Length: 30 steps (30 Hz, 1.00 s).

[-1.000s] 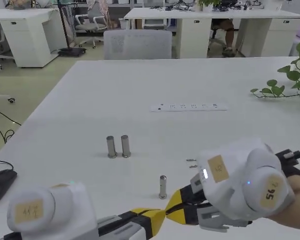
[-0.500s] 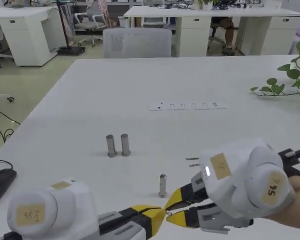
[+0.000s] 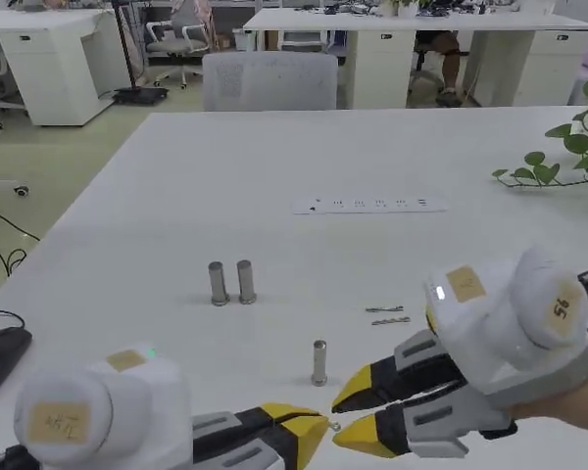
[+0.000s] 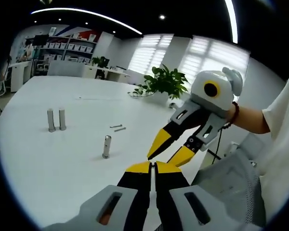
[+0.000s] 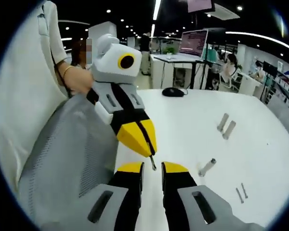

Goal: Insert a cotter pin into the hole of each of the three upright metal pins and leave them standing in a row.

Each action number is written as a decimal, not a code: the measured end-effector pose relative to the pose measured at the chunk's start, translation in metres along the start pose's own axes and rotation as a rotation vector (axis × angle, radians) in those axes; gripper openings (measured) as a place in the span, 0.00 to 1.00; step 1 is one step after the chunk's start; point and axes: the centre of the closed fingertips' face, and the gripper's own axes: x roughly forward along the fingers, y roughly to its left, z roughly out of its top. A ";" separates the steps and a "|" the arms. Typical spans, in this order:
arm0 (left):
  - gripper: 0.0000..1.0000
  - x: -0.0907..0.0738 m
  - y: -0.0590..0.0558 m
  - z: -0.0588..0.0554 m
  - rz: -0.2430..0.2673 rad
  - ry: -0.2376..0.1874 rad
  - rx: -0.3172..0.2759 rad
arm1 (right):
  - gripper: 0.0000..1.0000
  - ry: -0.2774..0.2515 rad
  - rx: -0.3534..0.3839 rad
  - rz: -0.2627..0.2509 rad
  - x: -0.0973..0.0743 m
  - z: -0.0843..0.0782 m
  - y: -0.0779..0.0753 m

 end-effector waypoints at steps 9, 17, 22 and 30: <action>0.00 0.000 -0.013 -0.005 -0.066 0.037 0.084 | 0.16 -0.022 0.070 0.106 -0.006 -0.010 0.013; 0.00 0.002 -0.028 -0.011 -0.136 0.068 0.156 | 0.15 -0.017 0.095 0.182 -0.006 -0.018 0.025; 0.00 0.002 -0.036 -0.011 -0.170 0.070 0.177 | 0.14 -0.015 0.095 0.211 -0.005 -0.020 0.031; 0.00 0.001 -0.040 -0.015 -0.186 0.083 0.182 | 0.08 -0.021 0.072 0.236 -0.005 -0.021 0.039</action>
